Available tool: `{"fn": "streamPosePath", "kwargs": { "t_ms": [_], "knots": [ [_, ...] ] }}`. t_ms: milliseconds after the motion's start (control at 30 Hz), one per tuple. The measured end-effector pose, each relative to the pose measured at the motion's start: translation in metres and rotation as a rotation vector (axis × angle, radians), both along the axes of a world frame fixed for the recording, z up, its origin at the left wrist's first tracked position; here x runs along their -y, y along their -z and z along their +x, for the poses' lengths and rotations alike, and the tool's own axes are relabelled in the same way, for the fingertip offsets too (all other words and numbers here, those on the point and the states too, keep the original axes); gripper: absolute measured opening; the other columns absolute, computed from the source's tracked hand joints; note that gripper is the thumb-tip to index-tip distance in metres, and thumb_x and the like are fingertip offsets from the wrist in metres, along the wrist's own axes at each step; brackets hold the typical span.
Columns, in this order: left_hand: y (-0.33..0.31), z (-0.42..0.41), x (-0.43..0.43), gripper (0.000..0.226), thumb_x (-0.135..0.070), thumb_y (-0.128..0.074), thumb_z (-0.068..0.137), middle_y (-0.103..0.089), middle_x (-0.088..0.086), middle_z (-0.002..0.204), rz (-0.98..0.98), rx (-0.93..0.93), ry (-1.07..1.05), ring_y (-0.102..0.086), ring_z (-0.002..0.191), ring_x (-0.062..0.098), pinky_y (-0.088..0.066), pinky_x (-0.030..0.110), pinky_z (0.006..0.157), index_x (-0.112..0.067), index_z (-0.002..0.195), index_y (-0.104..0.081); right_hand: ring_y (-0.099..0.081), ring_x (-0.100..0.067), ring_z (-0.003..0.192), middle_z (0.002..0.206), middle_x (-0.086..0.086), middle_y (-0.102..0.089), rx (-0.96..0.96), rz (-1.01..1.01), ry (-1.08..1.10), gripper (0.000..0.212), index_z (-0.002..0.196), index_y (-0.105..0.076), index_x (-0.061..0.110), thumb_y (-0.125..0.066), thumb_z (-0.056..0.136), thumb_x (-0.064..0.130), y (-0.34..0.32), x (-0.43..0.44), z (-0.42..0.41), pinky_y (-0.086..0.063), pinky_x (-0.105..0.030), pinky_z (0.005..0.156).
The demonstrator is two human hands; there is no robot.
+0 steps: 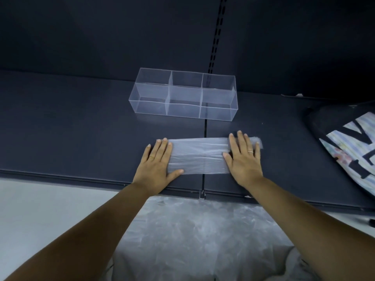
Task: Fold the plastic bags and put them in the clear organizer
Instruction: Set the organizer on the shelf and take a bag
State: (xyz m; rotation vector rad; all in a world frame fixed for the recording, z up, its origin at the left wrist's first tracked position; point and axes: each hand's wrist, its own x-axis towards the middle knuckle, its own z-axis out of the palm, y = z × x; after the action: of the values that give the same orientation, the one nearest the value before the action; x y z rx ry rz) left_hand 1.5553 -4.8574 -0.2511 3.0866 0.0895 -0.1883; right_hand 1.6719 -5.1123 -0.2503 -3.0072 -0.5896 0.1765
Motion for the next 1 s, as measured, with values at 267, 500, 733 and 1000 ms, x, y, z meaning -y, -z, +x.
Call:
{"fn": "streamPosePath", "kwargs": {
  "t_ms": [267,500,733,1000],
  "knots": [
    [-0.012,-0.007,0.054,0.077,-0.059,-0.033,0.095,-0.006,0.002,0.161,-0.210,0.042,0.240,0.004,0.147,0.013,0.025,0.020,0.109,-0.014,0.153,-0.008,-0.052,-0.026,0.097,0.105,-0.002,-0.055,-0.003,0.256,-0.189,0.027,0.104,-0.065,0.016,-0.075,0.079,0.023,-0.024,0.024,-0.049,-0.032,-0.032,0.080],
    [-0.009,-0.001,0.077,0.075,-0.056,-0.046,0.092,-0.021,-0.002,0.159,-0.317,0.074,0.099,-0.016,0.146,0.013,-0.001,0.028,0.119,-0.017,0.152,-0.021,-0.050,-0.027,0.098,0.097,-0.004,-0.054,-0.128,0.255,-0.087,0.009,0.085,-0.064,0.014,-0.059,0.090,0.011,-0.029,0.005,-0.036,-0.037,-0.036,0.086],
    [-0.018,0.008,0.088,0.046,-0.002,-0.057,0.087,-0.054,0.003,0.139,-0.277,0.167,0.093,-0.050,0.127,0.023,-0.029,0.031,0.109,-0.012,0.132,-0.056,-0.051,-0.018,0.102,0.100,0.005,-0.047,-0.296,0.359,-0.070,0.002,0.088,-0.059,0.022,-0.061,0.090,0.022,-0.058,0.023,-0.024,-0.037,-0.036,0.100],
    [-0.035,-0.008,0.100,0.018,-0.001,-0.056,0.076,-0.063,-0.002,0.079,-0.063,0.127,0.081,-0.061,0.077,0.021,-0.033,0.027,0.078,-0.018,0.082,-0.060,-0.041,-0.014,0.132,0.137,0.008,-0.052,-0.070,0.208,-0.350,0.052,0.131,-0.055,0.022,-0.071,0.082,0.026,-0.038,0.005,-0.056,-0.013,-0.034,0.116]
  ]
}}
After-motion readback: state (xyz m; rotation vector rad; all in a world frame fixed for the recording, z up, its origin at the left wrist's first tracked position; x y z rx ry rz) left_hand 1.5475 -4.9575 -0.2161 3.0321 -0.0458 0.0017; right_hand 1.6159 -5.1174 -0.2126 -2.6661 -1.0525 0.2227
